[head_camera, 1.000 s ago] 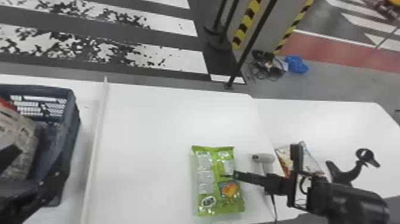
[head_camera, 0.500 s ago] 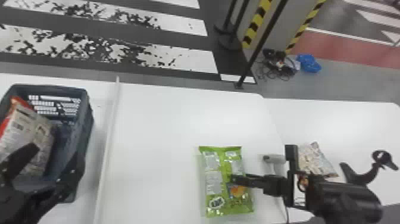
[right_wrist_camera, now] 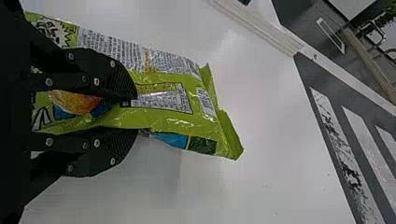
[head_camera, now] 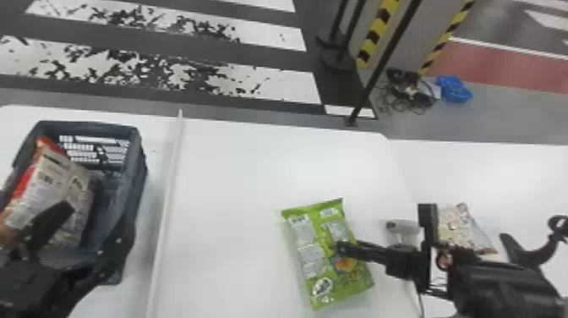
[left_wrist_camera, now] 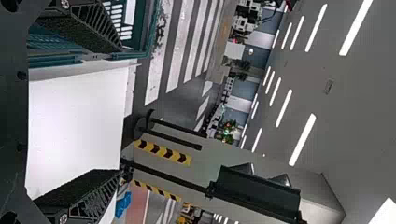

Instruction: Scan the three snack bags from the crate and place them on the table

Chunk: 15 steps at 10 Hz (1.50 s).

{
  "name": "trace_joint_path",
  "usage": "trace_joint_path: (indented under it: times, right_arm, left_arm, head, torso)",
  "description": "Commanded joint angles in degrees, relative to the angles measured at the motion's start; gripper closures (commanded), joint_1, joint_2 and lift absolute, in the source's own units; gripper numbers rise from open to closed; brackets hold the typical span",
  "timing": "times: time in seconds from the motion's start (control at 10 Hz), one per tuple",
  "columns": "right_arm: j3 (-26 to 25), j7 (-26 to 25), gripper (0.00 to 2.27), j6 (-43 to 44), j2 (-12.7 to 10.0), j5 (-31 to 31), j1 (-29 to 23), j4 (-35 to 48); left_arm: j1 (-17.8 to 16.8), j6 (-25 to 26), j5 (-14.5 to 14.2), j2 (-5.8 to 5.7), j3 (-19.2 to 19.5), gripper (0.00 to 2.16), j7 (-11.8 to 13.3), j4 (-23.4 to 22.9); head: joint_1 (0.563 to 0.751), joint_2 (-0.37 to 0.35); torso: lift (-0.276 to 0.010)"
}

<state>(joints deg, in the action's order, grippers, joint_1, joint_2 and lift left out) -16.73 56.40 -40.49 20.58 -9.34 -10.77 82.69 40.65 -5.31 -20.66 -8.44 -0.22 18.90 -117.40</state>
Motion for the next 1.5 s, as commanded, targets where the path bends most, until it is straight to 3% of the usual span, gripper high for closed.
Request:
trace_joint_path:
  times: [0.0, 0.1, 0.3, 0.5, 0.6, 0.8, 1.0, 1.2, 1.4]
  right_arm:
    - [-1.03, 1.16, 2.22, -2.54, -0.02, -0.5, -1.01, 3.09]
    - [-1.64, 1.43, 2.22, -3.77, 0.07, -2.53, -1.89, 5.38]
    - [-8.76, 0.55, 2.22, -8.16, -0.11, -14.3, -1.28, 6.7]
    - [-17.64, -9.82, 2.22, -11.68, -1.6, -28.01, 2.94, 5.56]
    - [-21.68, -15.27, 2.22, -12.21, -2.92, -31.35, 6.9, 2.83]
    - [-28.1, -20.63, 2.22, -5.35, -3.62, -33.11, 15.16, -8.51]
    - [-29.77, -30.21, 2.22, 12.76, -3.53, -32.85, 17.88, -16.77]
    - [-28.98, -46.12, 2.22, 24.53, -3.71, -31.62, 18.15, -20.55]
    - [-28.1, -59.04, 2.22, 26.64, -2.04, -28.54, 21.14, -28.11]
  left_arm:
    - [-0.05, 0.0, 0.01, 0.0, 0.04, 0.07, 0.0, 0.15]
    - [-0.05, 0.0, 0.01, 0.09, 0.04, 0.07, 0.0, 0.24]
    - [0.04, 0.0, 0.01, 0.0, 0.22, 0.07, -0.09, 0.24]
    - [0.13, 0.0, 0.44, 0.09, 0.3, 0.07, -0.61, 0.86]
    - [0.48, 0.0, 0.44, 0.0, 0.48, 0.07, -0.61, 0.86]
    - [0.57, 0.18, 0.44, -0.35, 1.1, 0.07, -0.61, 1.21]
    - [0.57, 0.7, 0.36, -0.62, 1.8, 0.07, -0.53, 1.3]
    - [0.66, 3.34, 0.27, -0.79, 1.89, 0.07, -0.35, 0.42]
    - [1.18, 2.46, 0.27, -0.7, 1.89, 0.07, -0.09, 0.15]
  head:
    - [0.695, -0.253]
    - [0.695, -0.25]
    - [0.695, -0.244]
    - [0.695, -0.268]
    - [0.695, -0.293]
    - [0.695, -0.35]
    - [0.695, -0.35]
    - [0.695, -0.35]
    - [0.695, -0.35]
  torso:
    - [-0.037]
    - [-0.037]
    - [-0.037]
    - [-0.037]
    - [-0.037]
    - [-0.037]
    - [-0.037]
    - [-0.037]
    - [-0.037]
